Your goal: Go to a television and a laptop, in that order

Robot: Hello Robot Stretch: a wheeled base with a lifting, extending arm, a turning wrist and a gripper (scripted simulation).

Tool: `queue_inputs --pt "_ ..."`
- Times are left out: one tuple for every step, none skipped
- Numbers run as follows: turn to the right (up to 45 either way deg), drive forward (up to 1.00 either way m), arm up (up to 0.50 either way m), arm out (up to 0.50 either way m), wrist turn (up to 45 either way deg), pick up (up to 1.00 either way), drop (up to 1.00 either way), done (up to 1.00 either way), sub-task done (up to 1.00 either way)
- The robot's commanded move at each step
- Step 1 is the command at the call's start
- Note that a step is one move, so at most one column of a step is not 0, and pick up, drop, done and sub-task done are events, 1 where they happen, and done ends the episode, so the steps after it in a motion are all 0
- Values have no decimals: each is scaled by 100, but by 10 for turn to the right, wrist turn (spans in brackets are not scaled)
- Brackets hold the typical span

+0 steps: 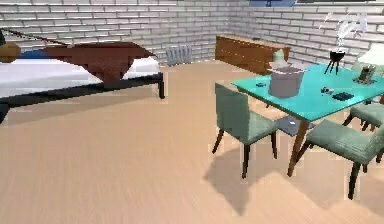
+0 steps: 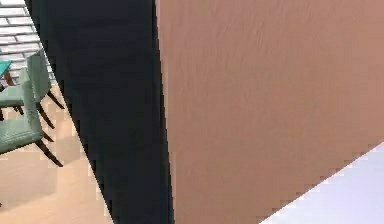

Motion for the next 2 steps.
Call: queue_inputs --pt "-360 0 0 0 0 0 0 0 0" --pt "0 15 0 0 0 0 0 0 0"
